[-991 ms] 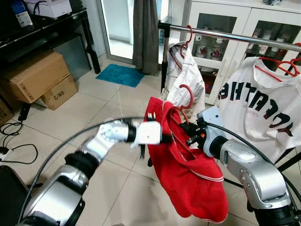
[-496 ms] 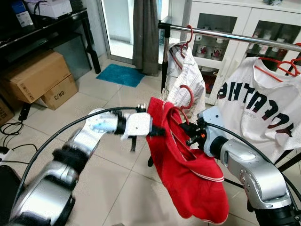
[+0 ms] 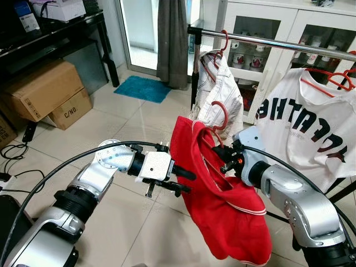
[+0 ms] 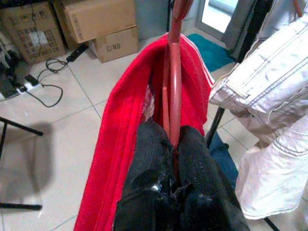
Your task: Hang hanger
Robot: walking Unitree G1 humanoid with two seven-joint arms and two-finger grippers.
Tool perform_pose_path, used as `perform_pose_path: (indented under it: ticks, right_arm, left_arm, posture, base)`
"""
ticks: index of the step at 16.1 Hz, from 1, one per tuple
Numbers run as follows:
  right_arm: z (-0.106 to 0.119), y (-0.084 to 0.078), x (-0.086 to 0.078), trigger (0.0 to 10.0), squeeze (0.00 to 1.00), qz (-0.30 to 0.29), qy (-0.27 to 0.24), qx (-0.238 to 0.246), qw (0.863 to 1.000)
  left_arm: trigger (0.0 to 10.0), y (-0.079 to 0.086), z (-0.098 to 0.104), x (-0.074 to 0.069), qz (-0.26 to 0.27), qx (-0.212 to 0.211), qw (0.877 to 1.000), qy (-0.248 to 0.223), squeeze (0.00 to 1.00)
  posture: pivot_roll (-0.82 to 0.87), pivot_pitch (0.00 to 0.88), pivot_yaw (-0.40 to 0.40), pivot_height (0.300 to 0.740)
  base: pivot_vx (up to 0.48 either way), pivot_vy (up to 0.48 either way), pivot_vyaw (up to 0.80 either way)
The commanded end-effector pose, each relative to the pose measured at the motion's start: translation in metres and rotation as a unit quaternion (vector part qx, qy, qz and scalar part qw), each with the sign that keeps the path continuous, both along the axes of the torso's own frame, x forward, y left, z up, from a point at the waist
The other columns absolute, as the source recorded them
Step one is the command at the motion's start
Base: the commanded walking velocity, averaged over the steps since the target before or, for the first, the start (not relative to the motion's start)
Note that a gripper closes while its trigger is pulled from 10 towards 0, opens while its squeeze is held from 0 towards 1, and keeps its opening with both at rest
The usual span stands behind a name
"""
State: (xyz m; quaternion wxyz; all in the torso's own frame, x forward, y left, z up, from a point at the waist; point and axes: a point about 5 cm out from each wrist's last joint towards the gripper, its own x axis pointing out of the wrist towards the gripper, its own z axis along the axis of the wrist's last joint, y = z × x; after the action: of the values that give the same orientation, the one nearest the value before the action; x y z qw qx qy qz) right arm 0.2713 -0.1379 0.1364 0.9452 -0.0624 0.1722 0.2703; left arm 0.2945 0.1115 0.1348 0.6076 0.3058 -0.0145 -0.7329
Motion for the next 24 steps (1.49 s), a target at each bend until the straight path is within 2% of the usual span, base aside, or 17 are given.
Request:
perform_pose_path:
  ticks: [1, 5, 6, 7, 8, 9, 11, 13, 16, 17, 19, 20, 21, 24]
  right_arm:
    - [0.014, 0.003, 0.001, 10.0, 0.00, 0.010, -0.032, -0.003, 0.999]
    - [0.014, 0.004, 0.000, 10.0, 0.00, 0.012, -0.033, -0.002, 0.999]
    - [0.014, 0.004, -0.001, 10.0, 0.00, 0.012, -0.032, -0.001, 0.999]
    - [0.014, 0.004, -0.001, 10.0, 0.00, 0.011, -0.032, -0.001, 0.999]
    - [0.014, 0.004, -0.001, 10.0, 0.00, 0.010, -0.032, -0.001, 0.999]
    - [0.014, 0.004, -0.001, 10.0, 0.00, 0.010, -0.032, 0.000, 0.999]
    - [0.014, 0.005, -0.002, 10.0, 0.00, 0.010, -0.033, 0.001, 0.999]
    - [0.013, 0.007, -0.002, 10.0, 0.00, 0.012, -0.032, 0.002, 0.999]
    - [0.013, 0.008, -0.002, 10.0, 0.00, 0.014, -0.031, 0.002, 0.999]
    - [0.013, 0.008, -0.003, 10.0, 0.00, 0.015, -0.031, 0.002, 0.999]
    - [0.013, 0.008, -0.002, 10.0, 0.00, 0.016, -0.031, 0.002, 0.999]
    - [0.013, 0.008, -0.002, 10.0, 0.00, 0.016, -0.031, 0.002, 0.999]
    - [0.013, 0.008, -0.002, 10.0, 0.00, 0.016, -0.030, 0.002, 0.999]
    - [0.013, 0.008, -0.002, 10.0, 0.00, 0.015, -0.029, 0.002, 0.999]
  left_arm:
    - [10.0, 0.001, 0.003, 0.001, -0.008, 0.010, 1.000, -0.014, 1.00]
    - [10.0, 0.000, -0.003, 0.005, -0.024, 0.049, 0.997, -0.063, 1.00]
    - [10.0, 0.001, -0.006, 0.006, -0.029, 0.071, 0.994, -0.078, 1.00]
    - [10.0, 0.002, -0.009, 0.007, -0.033, 0.092, 0.991, -0.090, 0.95]
    - [10.0, 0.002, -0.011, 0.008, -0.029, 0.101, 0.990, -0.096, 0.11]
    - [10.0, 0.001, -0.013, 0.015, -0.012, 0.119, 0.985, -0.126, 0.00]
    - [10.0, -0.005, -0.012, 0.026, 0.023, 0.111, 0.977, -0.180, 0.00]
    - [10.0, -0.009, -0.011, 0.030, 0.043, 0.100, 0.972, -0.210, 0.00]
    - [10.0, -0.018, -0.007, 0.035, 0.068, 0.060, 0.965, -0.244, 0.00]
    - [10.0, -0.020, -0.012, 0.037, 0.071, 0.075, 0.962, -0.251, 0.00]
    - [10.0, -0.021, -0.014, 0.038, 0.075, 0.079, 0.963, -0.246, 0.00]
    - [3.6, -0.022, -0.016, 0.039, 0.078, 0.081, 0.963, -0.246, 0.00]
    - [0.0, -0.023, -0.017, 0.039, 0.080, 0.082, 0.964, -0.239, 0.00]
    - [0.0, -0.026, -0.017, 0.038, 0.078, 0.066, 0.967, -0.232, 0.00]
  posture:
    - [-0.12, 0.000, 0.047, 0.740]
    - [-0.13, 0.000, 0.050, 0.740]
    - [-0.13, 0.000, 0.050, 0.740]
    - [-0.13, 0.000, 0.050, 0.740]
    - [-0.13, 0.000, 0.055, 0.740]
    - [-0.13, 0.000, 0.057, 0.740]
    - [-0.13, 0.000, 0.057, 0.740]
    - [-0.13, 0.000, 0.056, 0.740]
    - [-0.13, 0.000, 0.054, 0.740]
    - [-0.13, 0.000, 0.054, 0.740]
    - [-0.14, 0.000, 0.054, 0.740]
    - [-0.14, 0.000, 0.053, 0.740]
    - [-0.14, 0.000, 0.053, 0.740]
    - [-0.13, 0.000, 0.055, 0.740]
  base:
    - [0.000, 0.000, 0.00]
    - [0.000, 0.000, 0.00]
    - [0.000, 0.000, 0.00]
    - [0.000, 0.000, 0.00]
    - [0.000, 0.000, 0.00]
    - [0.000, 0.000, 0.00]
    - [0.000, 0.000, 0.00]
    - [0.000, 0.000, 0.00]
    - [0.000, 0.000, 0.00]
    - [0.000, 0.000, 0.00]
    - [0.000, 0.000, 0.00]
    - [0.000, 0.000, 0.00]
    - [0.000, 0.000, 0.00]
    - [0.000, 0.000, 0.00]
